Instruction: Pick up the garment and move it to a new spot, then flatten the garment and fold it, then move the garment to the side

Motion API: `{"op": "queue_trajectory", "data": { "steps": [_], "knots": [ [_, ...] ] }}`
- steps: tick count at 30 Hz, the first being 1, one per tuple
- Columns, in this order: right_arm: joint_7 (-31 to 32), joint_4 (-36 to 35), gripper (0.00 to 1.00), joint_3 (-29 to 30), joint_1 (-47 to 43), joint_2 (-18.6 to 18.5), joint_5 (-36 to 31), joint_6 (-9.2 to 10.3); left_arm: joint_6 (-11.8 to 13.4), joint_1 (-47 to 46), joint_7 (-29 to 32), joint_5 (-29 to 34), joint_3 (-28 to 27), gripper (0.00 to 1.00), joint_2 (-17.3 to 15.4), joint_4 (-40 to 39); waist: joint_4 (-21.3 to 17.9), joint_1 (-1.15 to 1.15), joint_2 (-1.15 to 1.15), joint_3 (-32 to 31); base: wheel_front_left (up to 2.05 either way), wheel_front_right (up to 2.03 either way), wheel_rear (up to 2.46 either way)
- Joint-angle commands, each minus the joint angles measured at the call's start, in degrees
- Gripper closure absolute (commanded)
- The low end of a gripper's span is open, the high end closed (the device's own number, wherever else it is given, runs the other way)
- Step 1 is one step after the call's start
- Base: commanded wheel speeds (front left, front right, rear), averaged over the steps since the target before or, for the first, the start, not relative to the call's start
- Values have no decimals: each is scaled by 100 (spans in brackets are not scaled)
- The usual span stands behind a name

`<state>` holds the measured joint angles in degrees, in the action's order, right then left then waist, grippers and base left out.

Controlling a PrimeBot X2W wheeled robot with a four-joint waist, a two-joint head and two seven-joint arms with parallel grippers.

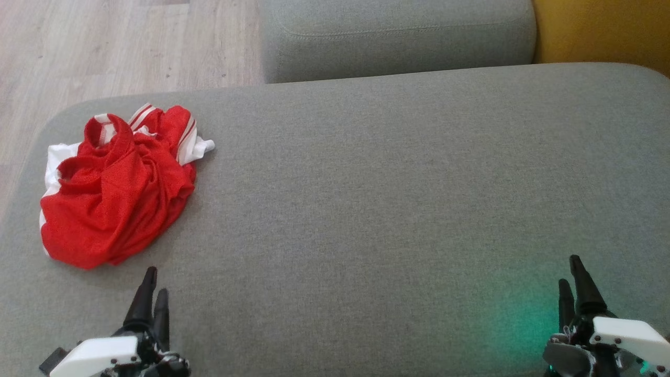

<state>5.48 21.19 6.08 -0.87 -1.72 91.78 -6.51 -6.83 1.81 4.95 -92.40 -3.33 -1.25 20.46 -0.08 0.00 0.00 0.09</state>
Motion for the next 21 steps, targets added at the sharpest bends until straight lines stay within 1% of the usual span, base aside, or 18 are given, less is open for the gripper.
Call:
{"op": "queue_trajectory", "data": {
  "steps": [1,6,15,17,21],
  "knots": [
    [-89,-154,0,-69,252,-54,-136,-8,-18,-262,-55,175,22,0,-63,-244,-3,0,0,-4,0,0,0],
    [-174,-98,0,-122,294,-54,-441,-12,-20,-248,-139,549,46,0,-70,-298,-10,0,0,-16,0,0,0],
    [-326,-225,0,-251,320,-56,-1601,-19,-24,-213,-289,1236,79,0,-67,-625,3,0,0,-40,0,0,0],
    [-343,-244,0,-273,314,-57,-1704,-20,-24,-207,-306,1328,69,0,-67,-653,6,0,0,-45,0,0,0],
    [-410,-342,0,-377,307,-59,-2128,-23,-26,-175,-373,1736,116,0,-69,-728,8,0,0,-64,0,0,0]
  ]
}}
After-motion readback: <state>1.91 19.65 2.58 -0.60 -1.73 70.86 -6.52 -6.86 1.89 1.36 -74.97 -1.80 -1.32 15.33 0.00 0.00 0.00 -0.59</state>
